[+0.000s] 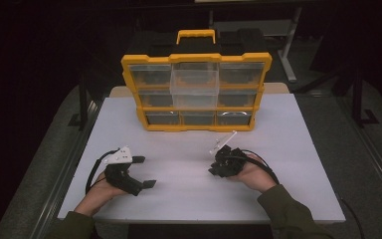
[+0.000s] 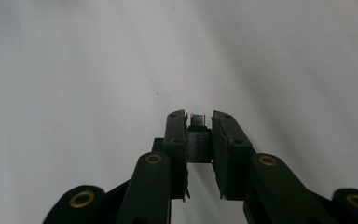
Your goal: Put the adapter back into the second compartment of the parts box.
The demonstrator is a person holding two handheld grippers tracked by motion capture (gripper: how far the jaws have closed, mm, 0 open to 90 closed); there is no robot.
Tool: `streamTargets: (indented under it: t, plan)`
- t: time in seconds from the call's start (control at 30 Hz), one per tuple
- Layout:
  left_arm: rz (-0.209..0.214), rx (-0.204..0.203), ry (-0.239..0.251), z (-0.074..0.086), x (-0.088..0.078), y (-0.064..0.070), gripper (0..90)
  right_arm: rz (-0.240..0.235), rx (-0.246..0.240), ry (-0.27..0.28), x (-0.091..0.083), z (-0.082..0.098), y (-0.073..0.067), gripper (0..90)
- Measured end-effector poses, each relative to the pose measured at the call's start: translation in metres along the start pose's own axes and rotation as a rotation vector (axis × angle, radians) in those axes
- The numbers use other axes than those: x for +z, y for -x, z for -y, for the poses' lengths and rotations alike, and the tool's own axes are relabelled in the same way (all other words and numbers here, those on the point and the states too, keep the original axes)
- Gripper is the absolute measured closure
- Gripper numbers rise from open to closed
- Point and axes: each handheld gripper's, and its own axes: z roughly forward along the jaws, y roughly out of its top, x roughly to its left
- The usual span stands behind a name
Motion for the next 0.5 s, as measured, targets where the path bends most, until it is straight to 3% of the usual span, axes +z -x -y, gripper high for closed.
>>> streamTargets:
  t: [0.5]
  plan:
    - [0.004,-0.009,0.009,0.0,0.0,-0.001,0.0,-0.002,0.018,0.024,-0.024,-0.003,0.008,75.2]
